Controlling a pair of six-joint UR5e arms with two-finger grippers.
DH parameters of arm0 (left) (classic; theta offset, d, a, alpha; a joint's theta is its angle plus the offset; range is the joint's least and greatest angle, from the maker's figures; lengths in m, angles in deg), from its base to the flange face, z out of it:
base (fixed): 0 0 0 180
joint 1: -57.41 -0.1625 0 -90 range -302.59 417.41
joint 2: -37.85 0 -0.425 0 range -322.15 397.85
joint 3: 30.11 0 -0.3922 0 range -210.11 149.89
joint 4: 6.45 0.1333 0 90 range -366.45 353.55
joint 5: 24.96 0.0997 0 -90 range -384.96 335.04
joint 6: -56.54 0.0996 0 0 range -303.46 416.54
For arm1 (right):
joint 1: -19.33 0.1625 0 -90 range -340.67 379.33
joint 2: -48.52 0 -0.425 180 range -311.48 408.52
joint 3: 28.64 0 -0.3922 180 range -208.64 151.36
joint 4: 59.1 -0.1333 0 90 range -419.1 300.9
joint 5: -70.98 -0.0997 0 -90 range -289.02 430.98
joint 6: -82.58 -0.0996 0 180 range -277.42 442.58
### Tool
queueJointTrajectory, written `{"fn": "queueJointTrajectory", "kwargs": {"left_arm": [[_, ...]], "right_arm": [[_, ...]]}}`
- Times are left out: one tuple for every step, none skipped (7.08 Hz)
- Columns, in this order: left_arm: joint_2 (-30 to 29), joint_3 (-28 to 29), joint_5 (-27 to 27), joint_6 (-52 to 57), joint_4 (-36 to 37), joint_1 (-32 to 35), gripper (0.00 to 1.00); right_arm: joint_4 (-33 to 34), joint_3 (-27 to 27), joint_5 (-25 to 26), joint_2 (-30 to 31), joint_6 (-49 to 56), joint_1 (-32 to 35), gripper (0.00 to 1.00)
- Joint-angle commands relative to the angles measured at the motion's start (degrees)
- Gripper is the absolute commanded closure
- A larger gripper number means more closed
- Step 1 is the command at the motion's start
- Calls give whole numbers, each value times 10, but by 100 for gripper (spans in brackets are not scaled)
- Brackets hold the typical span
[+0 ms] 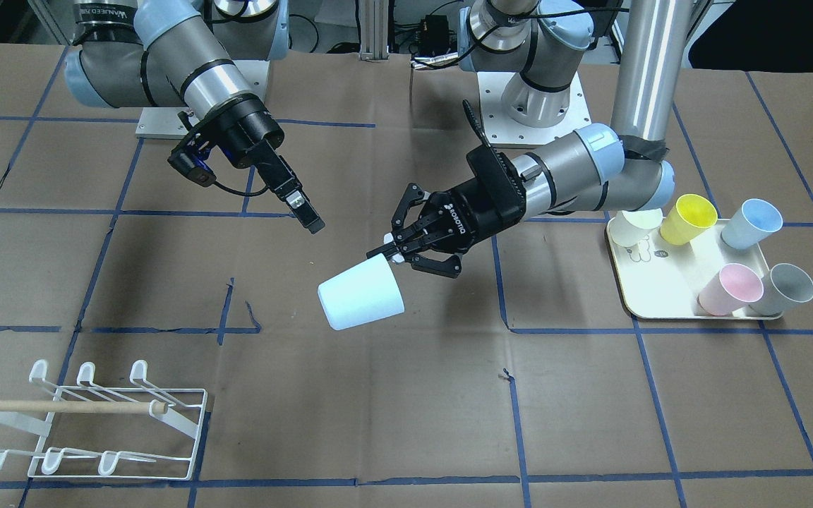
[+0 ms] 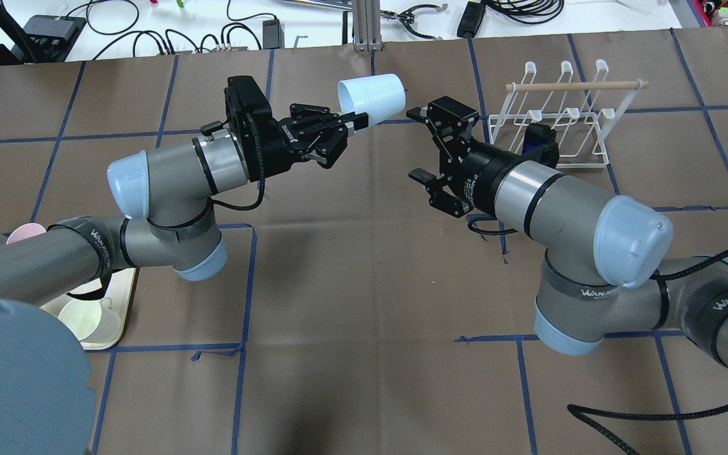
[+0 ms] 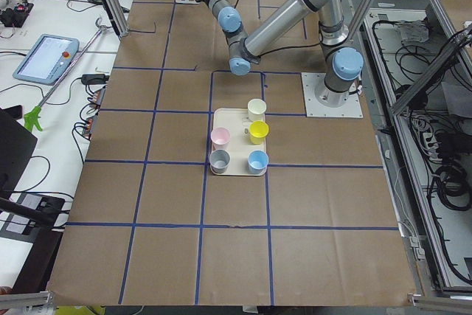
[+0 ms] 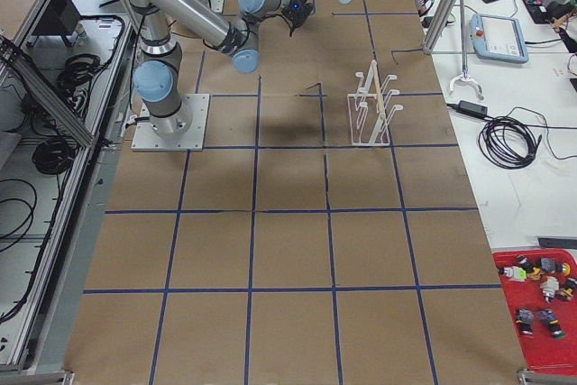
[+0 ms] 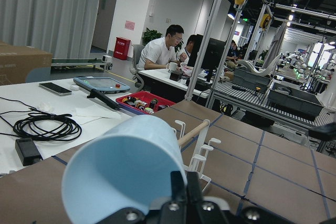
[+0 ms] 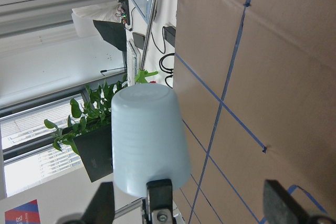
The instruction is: Transfer IKEA cup to right arm and place on rack
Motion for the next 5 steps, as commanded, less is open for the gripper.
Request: {"fn": "queueJointTrajectory", "kwargs": {"left_arm": [[1, -4, 25, -8, 5, 17, 93], [3, -4, 25, -13, 5, 17, 93], [4, -3, 25, -15, 6, 17, 93], [3, -3, 25, -15, 6, 17, 93], [4, -4, 25, -16, 6, 17, 93]], "right_arm": [[19, -28, -24, -33, 7, 0, 2], [36, -29, -24, -43, 7, 0, 2], [40, -30, -24, -55, 7, 0, 2], [47, -36, -25, -67, 7, 0, 2], [46, -53, -25, -80, 7, 0, 2]]}}
